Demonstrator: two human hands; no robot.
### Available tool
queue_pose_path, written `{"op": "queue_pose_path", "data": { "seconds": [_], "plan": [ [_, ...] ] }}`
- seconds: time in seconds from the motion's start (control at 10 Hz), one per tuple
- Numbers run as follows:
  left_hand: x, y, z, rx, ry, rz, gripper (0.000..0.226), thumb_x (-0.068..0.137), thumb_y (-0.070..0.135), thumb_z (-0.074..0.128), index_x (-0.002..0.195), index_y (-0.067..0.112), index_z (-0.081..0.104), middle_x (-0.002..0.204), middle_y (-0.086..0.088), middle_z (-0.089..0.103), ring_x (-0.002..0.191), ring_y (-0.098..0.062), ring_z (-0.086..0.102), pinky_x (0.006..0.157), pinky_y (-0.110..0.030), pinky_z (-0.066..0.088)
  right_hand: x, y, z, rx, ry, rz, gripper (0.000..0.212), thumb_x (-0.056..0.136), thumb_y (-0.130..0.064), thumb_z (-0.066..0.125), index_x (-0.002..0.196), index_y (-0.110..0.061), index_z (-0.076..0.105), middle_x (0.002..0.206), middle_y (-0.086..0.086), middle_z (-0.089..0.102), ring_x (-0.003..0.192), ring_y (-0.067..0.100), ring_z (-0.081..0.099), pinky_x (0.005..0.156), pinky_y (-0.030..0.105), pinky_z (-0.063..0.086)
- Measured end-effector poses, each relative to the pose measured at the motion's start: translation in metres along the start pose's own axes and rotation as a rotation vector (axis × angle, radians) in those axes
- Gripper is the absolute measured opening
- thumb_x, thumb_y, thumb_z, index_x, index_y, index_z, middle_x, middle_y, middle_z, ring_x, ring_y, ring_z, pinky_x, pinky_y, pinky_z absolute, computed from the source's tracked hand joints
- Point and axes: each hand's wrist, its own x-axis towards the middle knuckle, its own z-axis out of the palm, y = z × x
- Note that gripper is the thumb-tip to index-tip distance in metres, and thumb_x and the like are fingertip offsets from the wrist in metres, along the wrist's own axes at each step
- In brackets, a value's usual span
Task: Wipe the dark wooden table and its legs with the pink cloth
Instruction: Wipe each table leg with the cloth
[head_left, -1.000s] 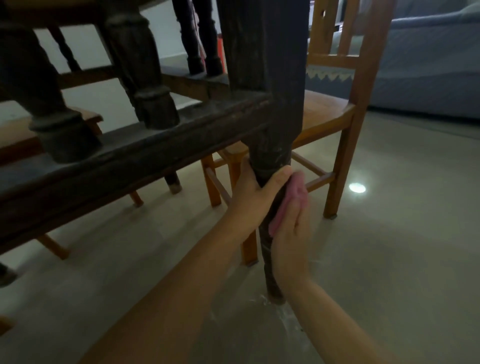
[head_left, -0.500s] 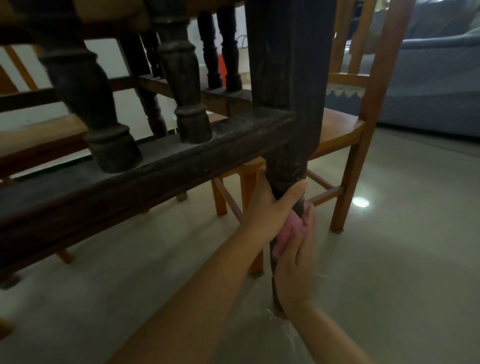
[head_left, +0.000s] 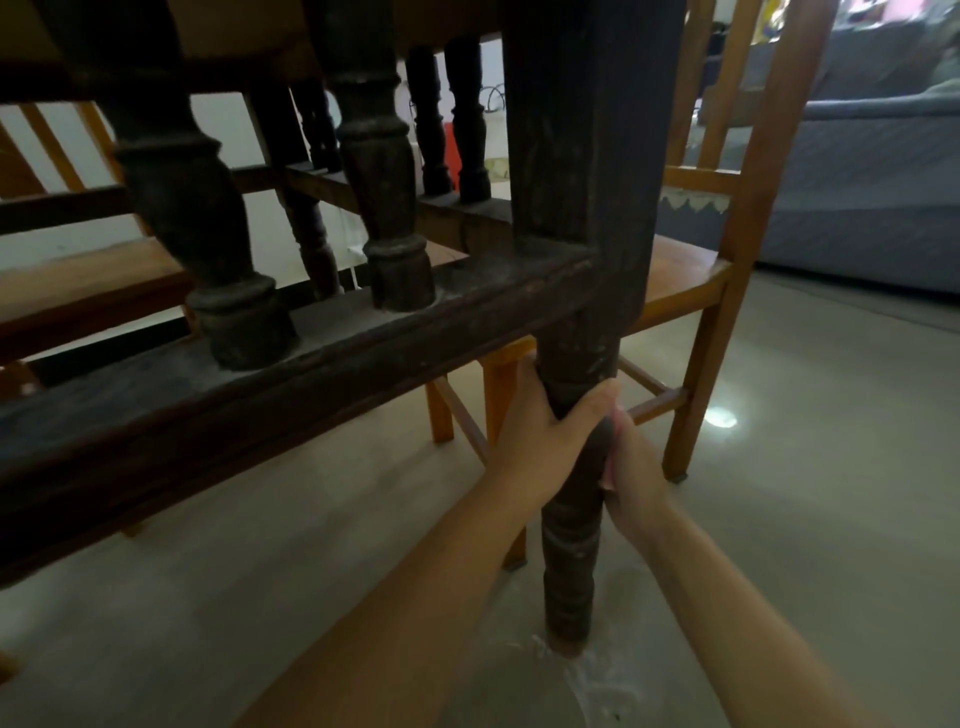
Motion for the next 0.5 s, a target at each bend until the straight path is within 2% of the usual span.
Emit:
{"op": "queue_pose_path", "data": {
  "seconds": [0.1,0.2,0.3,0.4,0.5],
  "plan": [
    [0.002,0.005,0.002,0.037,-0.047,-0.067,0.057,0.089,0.038,0.053,0.137,0.024,0.026,0.112,0.016,0.031,0.079,0.007,0.025,0.086,-0.018,0.020,0.013,0.039,-0.015,-0.027,-0.071,0.112,0.050,0.100,-0.032,0.039,0.127,0.009,0.047,0.102,0.037,0.058,0.095,0.055,0.054,0.084,0.061,0.045],
    [0.003,0.000,0.002,0.027,-0.007,-0.049,0.054,0.087,0.038,0.056,0.133,0.023,0.032,0.107,0.017,0.038,0.087,0.009,0.038,0.087,-0.022,0.027,0.007,0.070,-0.019,0.029,-0.015,0.174,0.039,0.103,-0.022,0.034,0.126,0.004,0.051,0.086,0.006,0.060,0.066,0.010,0.051,0.059,0.022,0.044],
    [0.004,-0.002,0.004,0.016,-0.003,-0.038,0.054,0.086,0.039,0.056,0.131,0.025,0.032,0.101,0.021,0.038,0.085,0.008,0.038,0.088,-0.023,0.029,-0.011,0.110,-0.029,0.003,0.122,0.274,0.033,0.103,-0.017,0.035,0.117,0.005,0.055,0.096,0.025,0.062,0.060,0.011,0.051,0.045,0.010,0.044],
    [0.004,0.002,0.005,-0.009,-0.016,-0.063,0.043,0.088,0.034,0.055,0.125,0.022,0.038,0.100,0.015,0.039,0.079,0.009,0.037,0.086,-0.020,0.029,-0.027,0.139,-0.036,-0.060,0.110,0.368,0.036,0.102,-0.021,0.034,0.126,-0.003,0.053,0.080,0.001,0.058,0.062,0.006,0.057,0.053,0.018,0.046],
    [-0.001,0.002,0.004,0.033,0.009,-0.052,0.040,0.091,0.024,0.054,0.124,0.028,0.032,0.087,0.024,0.030,0.073,0.023,0.047,0.070,0.003,0.030,-0.041,0.129,-0.029,-0.063,0.147,0.296,0.041,0.101,-0.031,0.034,0.126,-0.007,0.056,0.084,-0.004,0.058,0.075,0.008,0.056,0.065,0.023,0.046]
  ]
}}
